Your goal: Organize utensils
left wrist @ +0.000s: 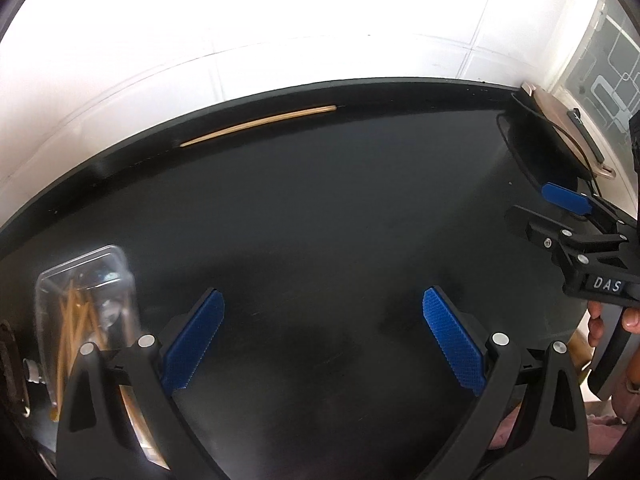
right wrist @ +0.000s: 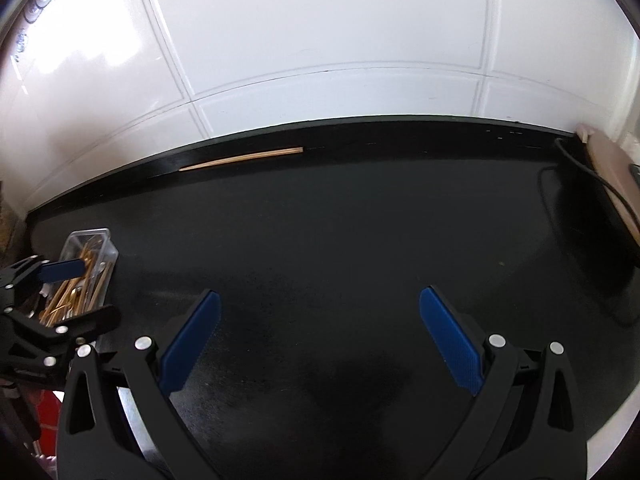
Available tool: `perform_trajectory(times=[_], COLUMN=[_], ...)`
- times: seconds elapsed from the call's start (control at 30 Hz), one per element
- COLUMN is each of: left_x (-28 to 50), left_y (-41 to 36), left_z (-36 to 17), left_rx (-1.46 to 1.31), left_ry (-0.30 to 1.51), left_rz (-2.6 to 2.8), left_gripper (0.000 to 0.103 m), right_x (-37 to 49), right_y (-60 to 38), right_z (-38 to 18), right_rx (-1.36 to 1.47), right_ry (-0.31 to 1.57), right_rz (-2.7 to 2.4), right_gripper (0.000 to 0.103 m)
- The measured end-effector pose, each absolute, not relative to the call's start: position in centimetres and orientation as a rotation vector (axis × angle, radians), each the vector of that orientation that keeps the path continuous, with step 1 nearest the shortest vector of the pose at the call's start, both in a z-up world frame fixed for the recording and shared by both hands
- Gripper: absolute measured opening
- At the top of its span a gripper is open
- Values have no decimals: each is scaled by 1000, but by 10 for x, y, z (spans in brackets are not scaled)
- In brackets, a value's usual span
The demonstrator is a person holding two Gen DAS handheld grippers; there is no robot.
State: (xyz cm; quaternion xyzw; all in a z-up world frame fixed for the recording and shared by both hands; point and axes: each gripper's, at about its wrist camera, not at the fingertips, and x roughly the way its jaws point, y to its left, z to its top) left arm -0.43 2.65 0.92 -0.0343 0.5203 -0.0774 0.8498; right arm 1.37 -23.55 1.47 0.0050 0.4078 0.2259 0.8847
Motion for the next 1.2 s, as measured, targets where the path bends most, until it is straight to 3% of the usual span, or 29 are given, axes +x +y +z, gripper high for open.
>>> perform_trajectory(times=[0.53,1.2], left_x=[25,30], left_y=[36,27], left_z=[-22,-57], left_rx=[-162,-183], left_ry=[1157,1163], left_rz=[23,80], left_gripper=[97,97], right_x=[78,66], right_y=[-210,-244], right_z=[-14,-46], right_rx=[-83,-80], right_ry=[945,1012], right_rz=[539,418], right_gripper=[96,96])
